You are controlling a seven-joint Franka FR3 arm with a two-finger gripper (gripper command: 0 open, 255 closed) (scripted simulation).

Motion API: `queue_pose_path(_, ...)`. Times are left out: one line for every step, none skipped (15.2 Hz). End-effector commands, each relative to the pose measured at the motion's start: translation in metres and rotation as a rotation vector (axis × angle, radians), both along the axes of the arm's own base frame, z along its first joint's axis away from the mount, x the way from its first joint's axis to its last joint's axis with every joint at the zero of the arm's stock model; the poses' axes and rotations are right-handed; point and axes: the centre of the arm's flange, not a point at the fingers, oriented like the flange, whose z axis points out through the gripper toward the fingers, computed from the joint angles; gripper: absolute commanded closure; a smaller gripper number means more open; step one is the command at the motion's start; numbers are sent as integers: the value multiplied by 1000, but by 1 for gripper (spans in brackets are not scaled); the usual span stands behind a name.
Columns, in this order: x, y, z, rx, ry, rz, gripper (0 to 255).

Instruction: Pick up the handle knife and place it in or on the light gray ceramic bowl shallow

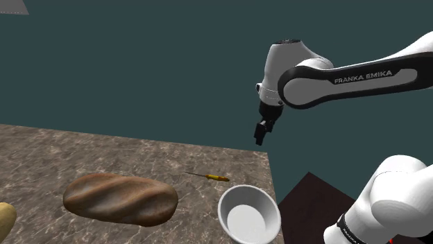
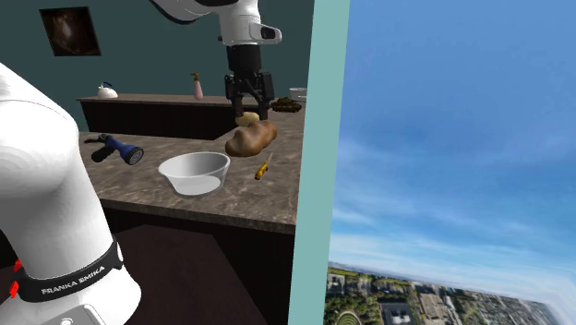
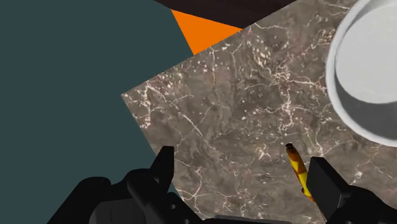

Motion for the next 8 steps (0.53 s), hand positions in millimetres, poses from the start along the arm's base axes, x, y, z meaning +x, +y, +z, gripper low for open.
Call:
queue_pose_path(10,15,-18,3,-12,23,0)
queue_pose_path(15,22,-27,3,-17,34,0)
queue_pose_path(21,29,-35,4,-22,45,0)
queue_pose_path(26,37,-44,5,-27,57,0)
queue_pose_path(32,44,-53,6,-32,68,0)
queue_pose_path(37,52,-62,7,-36,79,0)
queue_pose_path(43,59,-70,8,-41,90,0)
queue_pose_path(48,67,-79,8,-46,102,0)
